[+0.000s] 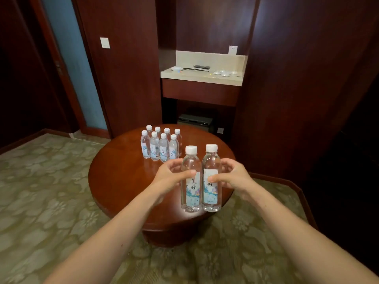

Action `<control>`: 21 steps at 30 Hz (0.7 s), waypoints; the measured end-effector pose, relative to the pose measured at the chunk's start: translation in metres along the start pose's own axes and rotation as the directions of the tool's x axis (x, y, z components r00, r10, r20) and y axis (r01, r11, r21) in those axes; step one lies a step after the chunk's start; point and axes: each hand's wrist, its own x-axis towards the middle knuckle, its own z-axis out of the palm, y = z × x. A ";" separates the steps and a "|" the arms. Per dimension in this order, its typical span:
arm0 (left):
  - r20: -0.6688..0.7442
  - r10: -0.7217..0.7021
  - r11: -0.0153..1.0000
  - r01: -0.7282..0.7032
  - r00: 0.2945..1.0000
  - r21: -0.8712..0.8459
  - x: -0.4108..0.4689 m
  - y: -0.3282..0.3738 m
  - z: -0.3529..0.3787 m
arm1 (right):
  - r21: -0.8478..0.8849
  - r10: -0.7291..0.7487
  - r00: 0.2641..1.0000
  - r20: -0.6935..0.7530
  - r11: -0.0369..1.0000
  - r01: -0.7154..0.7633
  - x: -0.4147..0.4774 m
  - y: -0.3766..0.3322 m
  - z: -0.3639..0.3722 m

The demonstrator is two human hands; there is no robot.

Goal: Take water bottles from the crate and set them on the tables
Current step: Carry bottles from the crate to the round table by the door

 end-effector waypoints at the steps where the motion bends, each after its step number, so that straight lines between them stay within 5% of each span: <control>1: -0.005 -0.006 1.000 0.006 1.000 0.019 0.015 -0.003 0.001 | 0.006 0.011 1.000 0.013 1.000 -0.011 0.016 0.003 -0.002; 21: -0.021 -0.116 0.972 0.118 0.993 0.202 0.299 -0.086 -0.015 | -0.217 0.019 1.000 -0.008 0.976 -0.020 0.310 0.076 -0.005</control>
